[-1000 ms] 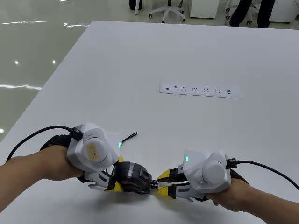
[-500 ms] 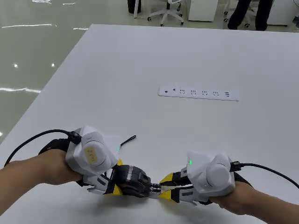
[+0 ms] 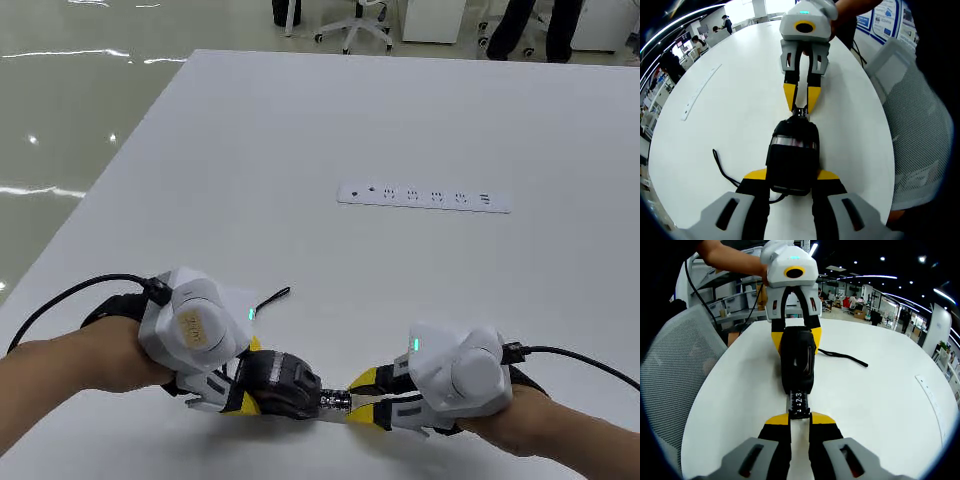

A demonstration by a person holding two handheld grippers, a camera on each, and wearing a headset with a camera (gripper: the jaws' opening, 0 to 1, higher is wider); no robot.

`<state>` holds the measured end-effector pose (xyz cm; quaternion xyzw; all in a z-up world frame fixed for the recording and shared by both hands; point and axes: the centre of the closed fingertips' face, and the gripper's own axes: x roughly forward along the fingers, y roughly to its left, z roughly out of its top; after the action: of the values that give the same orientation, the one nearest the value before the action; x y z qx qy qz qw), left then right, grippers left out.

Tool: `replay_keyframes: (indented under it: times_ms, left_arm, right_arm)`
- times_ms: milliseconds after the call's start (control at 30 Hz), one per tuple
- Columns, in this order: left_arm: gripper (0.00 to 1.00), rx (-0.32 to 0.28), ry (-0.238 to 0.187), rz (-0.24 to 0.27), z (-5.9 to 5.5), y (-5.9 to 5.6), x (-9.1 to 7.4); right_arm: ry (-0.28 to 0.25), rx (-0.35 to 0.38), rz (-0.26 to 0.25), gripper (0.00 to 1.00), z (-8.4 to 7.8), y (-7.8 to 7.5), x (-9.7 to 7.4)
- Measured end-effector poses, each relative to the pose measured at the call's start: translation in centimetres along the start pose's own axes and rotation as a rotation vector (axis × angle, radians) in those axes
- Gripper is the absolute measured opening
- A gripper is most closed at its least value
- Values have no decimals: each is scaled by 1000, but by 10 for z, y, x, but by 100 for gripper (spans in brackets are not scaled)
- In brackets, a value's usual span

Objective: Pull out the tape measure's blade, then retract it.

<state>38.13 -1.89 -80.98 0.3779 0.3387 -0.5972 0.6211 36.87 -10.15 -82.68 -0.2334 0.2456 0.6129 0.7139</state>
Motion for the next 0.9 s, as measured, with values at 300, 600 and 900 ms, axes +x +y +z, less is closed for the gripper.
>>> replay_keyframes:
  times_ms: [300, 600, 900]
  left_arm:
    - [27, 1, 3, 3, -1, 0, 0]
    - [27, 2, 5, 4, 0, -1, 0]
    - [27, 2, 5, 4, 0, -1, 0]
  right_arm:
    - [5, -8, 0, 10, -3, 0, -6]
    - [10, -11, -1, 10, -9, -1, -13]
    - [8, -6, -2, 10, -12, 0, -18]
